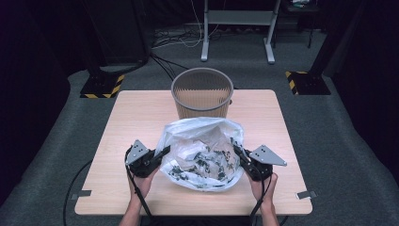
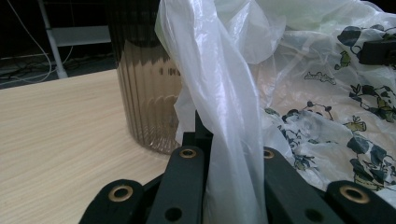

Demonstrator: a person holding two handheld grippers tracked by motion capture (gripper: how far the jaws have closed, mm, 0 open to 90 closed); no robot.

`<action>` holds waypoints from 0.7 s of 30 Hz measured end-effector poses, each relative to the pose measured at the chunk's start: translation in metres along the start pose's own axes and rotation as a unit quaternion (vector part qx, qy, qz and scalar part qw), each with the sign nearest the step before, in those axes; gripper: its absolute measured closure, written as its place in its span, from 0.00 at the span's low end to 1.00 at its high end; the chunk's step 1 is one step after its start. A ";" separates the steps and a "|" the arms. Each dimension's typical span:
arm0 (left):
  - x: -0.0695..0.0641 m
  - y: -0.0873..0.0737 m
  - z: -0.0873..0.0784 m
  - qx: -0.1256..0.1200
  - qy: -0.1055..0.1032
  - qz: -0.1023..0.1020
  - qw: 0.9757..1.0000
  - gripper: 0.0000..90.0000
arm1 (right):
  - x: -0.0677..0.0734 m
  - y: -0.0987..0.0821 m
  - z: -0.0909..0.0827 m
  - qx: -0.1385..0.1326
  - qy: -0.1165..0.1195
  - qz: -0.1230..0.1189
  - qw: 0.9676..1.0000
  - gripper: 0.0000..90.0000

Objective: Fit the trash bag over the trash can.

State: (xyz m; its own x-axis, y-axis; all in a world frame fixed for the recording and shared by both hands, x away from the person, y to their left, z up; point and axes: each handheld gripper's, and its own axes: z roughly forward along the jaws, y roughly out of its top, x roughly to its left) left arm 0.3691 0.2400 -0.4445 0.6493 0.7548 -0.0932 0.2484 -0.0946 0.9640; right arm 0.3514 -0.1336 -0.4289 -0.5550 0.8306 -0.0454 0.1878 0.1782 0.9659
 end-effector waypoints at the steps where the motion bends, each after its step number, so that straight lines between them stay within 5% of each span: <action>1: 0.000 0.001 0.000 0.001 -0.001 0.002 1.000 0.97 | 0.000 0.001 0.000 0.001 -0.001 0.000 1.000 0.99; 21: 0.002 0.009 0.000 -0.008 -0.002 0.015 1.000 0.97 | -0.004 0.010 0.002 -0.013 -0.007 -0.003 1.000 0.99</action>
State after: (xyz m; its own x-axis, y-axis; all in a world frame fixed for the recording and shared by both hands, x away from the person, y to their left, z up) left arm 0.3728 0.2403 -0.4356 0.6587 0.7495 -0.0657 0.2179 -0.1064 0.9702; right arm 0.3565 -0.1339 -0.4199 -0.5450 0.8368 -0.0536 0.1635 0.1687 0.9720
